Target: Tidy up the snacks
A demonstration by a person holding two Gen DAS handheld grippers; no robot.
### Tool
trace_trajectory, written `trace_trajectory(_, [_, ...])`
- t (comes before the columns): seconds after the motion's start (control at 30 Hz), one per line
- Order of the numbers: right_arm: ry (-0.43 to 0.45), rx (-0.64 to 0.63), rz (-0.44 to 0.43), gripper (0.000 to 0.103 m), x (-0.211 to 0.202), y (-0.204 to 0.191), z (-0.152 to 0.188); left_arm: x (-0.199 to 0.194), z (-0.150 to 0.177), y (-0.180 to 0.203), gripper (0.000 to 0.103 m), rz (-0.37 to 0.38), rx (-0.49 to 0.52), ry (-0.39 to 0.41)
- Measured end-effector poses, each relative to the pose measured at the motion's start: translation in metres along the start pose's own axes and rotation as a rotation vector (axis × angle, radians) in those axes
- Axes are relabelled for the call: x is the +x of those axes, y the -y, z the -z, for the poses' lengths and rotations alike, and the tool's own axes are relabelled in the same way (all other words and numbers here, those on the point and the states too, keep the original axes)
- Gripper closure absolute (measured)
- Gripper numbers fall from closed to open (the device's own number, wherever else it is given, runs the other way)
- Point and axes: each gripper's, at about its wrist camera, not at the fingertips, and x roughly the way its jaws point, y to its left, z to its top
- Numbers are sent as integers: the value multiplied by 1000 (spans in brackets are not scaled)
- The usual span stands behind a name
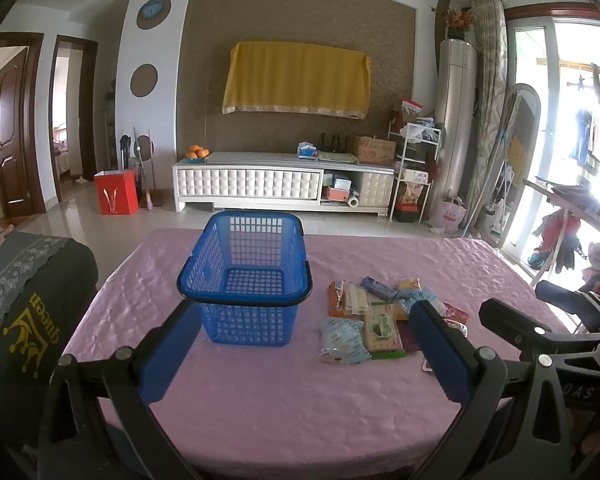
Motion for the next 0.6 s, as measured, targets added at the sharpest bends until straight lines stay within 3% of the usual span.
trace_trajectory(0.6, [-17,16,-21,0,1,0,3,-1,4,2,0,0,3,-7])
